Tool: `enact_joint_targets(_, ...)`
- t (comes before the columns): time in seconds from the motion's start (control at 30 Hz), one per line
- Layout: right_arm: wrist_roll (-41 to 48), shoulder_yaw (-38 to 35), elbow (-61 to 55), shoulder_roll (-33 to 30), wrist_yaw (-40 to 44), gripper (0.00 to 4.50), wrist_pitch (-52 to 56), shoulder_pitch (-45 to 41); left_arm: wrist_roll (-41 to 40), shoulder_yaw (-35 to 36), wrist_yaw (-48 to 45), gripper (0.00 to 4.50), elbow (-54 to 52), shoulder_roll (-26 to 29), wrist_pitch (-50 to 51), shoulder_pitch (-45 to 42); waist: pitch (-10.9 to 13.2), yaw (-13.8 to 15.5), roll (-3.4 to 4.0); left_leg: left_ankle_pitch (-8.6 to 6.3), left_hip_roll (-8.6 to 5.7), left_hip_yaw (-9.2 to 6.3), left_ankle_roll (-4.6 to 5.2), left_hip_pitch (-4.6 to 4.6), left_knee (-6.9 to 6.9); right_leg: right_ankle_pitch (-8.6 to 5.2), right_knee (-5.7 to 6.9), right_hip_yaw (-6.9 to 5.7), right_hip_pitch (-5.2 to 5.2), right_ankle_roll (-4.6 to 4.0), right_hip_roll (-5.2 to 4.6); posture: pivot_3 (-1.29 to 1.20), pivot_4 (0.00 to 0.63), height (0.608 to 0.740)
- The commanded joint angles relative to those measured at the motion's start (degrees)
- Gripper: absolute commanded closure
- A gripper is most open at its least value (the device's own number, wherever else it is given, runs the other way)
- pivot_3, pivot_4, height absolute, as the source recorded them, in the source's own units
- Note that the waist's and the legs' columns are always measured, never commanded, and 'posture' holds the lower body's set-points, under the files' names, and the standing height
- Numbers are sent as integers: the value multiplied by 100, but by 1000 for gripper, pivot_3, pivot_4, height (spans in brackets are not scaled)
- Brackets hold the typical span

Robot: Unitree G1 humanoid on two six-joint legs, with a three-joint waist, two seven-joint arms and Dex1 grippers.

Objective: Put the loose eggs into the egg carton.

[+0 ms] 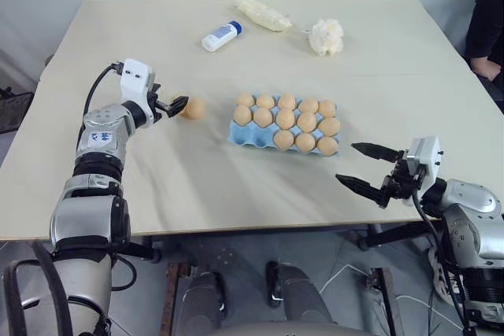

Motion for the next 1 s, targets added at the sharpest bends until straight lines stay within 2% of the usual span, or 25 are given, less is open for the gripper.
enact_joint_targets(0.03,100,-203,-241,5,-62,0,-51,75,125,-29,108,31,234,8,-78,-271,0,0,0,0,2,0,0,0,2,0,0,0,0,0,5,0,150,740)
enact_joint_targets(1.0,110,-377,-263,233,-489,0,-360,196,559,-92,721,31,1020,-408,-14,-652,0,3,-1,0,7,17,-4,0,5,0,4,3,0,-1,22,0,150,740)
